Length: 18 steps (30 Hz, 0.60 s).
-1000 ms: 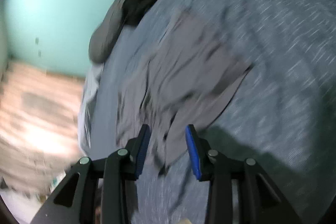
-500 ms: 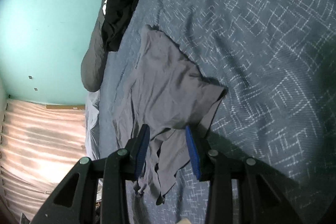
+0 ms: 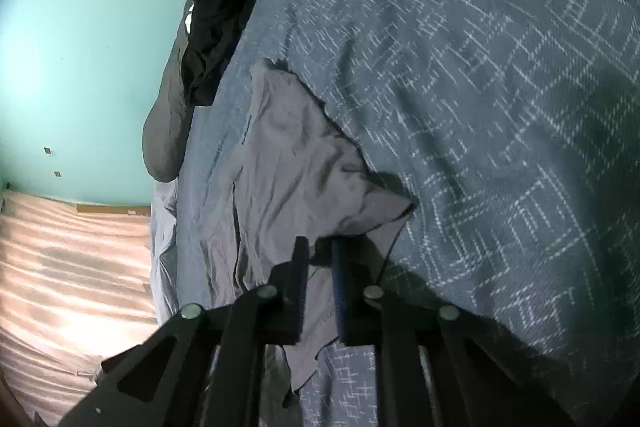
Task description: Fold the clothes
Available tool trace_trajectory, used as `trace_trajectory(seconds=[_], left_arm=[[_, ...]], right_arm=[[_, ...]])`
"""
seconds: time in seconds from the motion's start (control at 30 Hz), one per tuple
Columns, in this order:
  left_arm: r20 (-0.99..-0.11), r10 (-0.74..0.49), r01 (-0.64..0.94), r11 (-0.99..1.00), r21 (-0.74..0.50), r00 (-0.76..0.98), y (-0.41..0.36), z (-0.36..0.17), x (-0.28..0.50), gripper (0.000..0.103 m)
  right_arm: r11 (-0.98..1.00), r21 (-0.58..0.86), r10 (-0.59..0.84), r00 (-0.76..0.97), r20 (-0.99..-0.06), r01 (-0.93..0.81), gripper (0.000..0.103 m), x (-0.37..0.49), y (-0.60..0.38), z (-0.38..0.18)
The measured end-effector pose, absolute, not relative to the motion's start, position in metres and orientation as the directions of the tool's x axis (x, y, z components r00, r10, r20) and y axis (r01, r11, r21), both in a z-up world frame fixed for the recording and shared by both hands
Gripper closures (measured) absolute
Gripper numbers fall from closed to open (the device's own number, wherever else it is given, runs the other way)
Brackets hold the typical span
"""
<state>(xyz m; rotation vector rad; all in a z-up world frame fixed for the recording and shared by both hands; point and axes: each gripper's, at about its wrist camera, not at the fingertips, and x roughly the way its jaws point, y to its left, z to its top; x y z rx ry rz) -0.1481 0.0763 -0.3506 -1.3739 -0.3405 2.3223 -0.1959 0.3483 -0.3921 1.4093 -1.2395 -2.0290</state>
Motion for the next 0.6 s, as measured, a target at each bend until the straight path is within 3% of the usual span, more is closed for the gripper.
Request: trace_trajectory(seconds=[0.33,0.37,0.43,0.6], left_arm=[[-0.815,0.419,-0.272,-0.904,-0.331,-0.401,0.097,-0.367,-0.156,0.079],[-0.816,0.416,-0.275,-0.905,-0.326,-0.402,0.098,-0.367,-0.156,0.081],[-0.816,0.412,-0.284,-0.905,-0.316,-0.405,0.097,-0.366,-0.154,0.095],[-0.813,0.423,-0.29,-0.9,-0.325,-0.4,0.092,-0.367,-0.152,0.103]], right_arm=[[-0.519,0.841,-0.728,-0.435,-0.529,-0.155,0.097,-0.197,0.355,-0.389],[-0.518,0.841,-0.728,-0.437,-0.529,-0.156,0.097,-0.196,0.356,-0.389],[-0.516,0.842,-0.727,-0.44,-0.527,-0.156,0.097,-0.195,0.357,-0.389],[-0.511,0.845,-0.726,-0.447,-0.523,-0.157,0.097,-0.193,0.361,-0.389]])
